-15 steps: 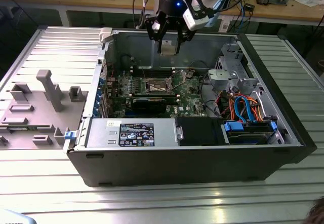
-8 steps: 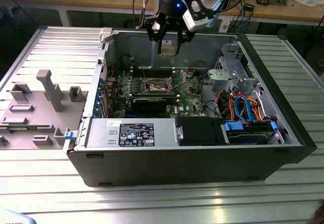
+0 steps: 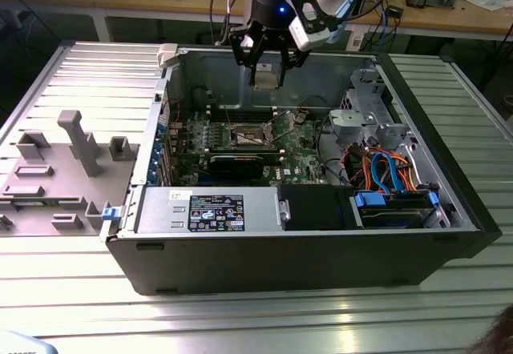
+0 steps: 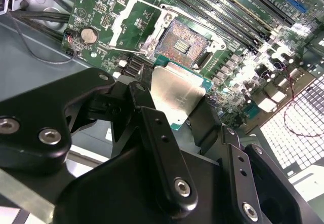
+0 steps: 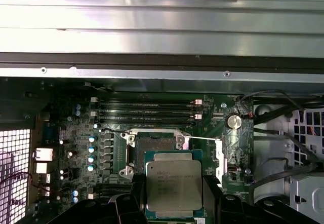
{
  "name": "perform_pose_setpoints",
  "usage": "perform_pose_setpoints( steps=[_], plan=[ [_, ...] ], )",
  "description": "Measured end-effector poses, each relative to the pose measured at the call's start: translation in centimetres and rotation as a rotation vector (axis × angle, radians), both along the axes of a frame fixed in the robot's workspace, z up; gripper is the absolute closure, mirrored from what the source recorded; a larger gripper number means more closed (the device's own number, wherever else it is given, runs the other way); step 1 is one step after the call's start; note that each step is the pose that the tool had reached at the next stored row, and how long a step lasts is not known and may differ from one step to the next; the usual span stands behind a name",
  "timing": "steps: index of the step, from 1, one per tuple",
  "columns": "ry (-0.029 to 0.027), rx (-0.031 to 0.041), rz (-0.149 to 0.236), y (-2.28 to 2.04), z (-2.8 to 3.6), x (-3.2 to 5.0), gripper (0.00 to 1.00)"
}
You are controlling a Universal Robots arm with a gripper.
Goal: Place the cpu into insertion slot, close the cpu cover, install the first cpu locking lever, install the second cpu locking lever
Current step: 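Place the cpu into insertion slot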
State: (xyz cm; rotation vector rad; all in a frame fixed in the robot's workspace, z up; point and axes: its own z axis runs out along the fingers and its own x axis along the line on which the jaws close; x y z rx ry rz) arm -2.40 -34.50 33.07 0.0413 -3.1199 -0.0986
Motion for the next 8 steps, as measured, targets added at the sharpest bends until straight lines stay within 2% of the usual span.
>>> perform_pose_setpoints(
  steps=[8],
  plan=[
    [0.0,0.0,0.0,0.0,-0.21,0.0,0.46]
  ],
)
